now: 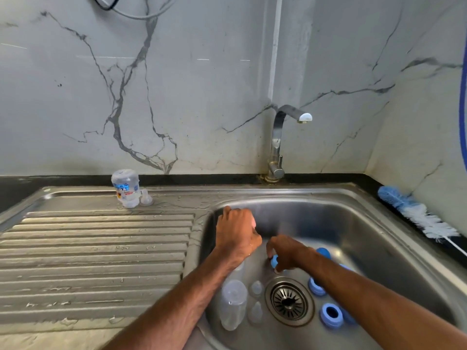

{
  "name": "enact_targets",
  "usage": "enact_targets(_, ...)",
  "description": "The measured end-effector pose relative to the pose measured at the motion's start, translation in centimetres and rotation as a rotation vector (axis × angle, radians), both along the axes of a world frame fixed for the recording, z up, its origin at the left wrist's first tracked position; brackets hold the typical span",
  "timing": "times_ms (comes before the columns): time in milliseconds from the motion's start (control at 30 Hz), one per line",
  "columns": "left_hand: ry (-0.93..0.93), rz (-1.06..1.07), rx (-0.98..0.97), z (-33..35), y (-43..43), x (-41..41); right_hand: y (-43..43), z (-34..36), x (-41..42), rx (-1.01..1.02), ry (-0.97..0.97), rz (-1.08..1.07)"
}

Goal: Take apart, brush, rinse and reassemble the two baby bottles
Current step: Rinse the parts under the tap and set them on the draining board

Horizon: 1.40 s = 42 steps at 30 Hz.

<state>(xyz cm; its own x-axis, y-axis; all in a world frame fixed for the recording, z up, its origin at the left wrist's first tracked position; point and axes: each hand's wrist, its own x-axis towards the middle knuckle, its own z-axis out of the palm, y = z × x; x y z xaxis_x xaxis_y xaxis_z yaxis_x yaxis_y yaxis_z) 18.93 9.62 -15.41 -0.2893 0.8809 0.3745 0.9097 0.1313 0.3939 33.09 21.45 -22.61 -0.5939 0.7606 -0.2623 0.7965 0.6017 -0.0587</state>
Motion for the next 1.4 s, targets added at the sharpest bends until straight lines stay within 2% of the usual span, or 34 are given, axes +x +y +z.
enact_targets(133,-0.016,-0.005,-0.001,0.3,-0.2,-0.3,-0.4,1.9,0.3,0.017,0.128,-0.016)
enact_targets(233,-0.026,-0.006,0.0,0.6,-0.4,-0.3,-0.7,4.8,0.6,0.083,0.388,-0.09)
enact_targets(267,-0.029,-0.007,-0.004,0.7,-0.5,-0.2,-1.0,5.5,0.9,0.086,0.422,-0.109)
enact_targets(367,-0.037,-0.039,-0.021,1.0,-0.7,0.1,-1.8,6.2,2.1,0.064,0.362,-0.131)
enact_targets(600,0.099,-0.168,0.006,1.1,0.2,1.5,-4.1,6.9,2.2,0.1,0.633,-0.191)
enact_targets(667,0.212,-0.203,0.027,1.7,1.1,2.0,-4.0,7.6,2.2,0.093,0.754,-0.223)
enact_targets(867,0.738,-0.207,0.087,5.1,4.9,3.3,-2.7,8.6,2.5,-0.011,1.184,-0.446)
enact_targets(1033,1.106,-0.155,0.02,6.8,8.6,3.6,-2.1,7.4,2.4,-0.021,1.271,-0.478)
enact_targets(1233,1.362,-0.045,-0.164,7.9,11.2,3.2,-1.6,7.4,2.4,-0.065,1.336,-0.503)
enact_targets(1400,1.354,0.026,-0.117,6.9,10.8,3.2,-1.6,7.6,2.6,-0.042,1.331,-0.487)
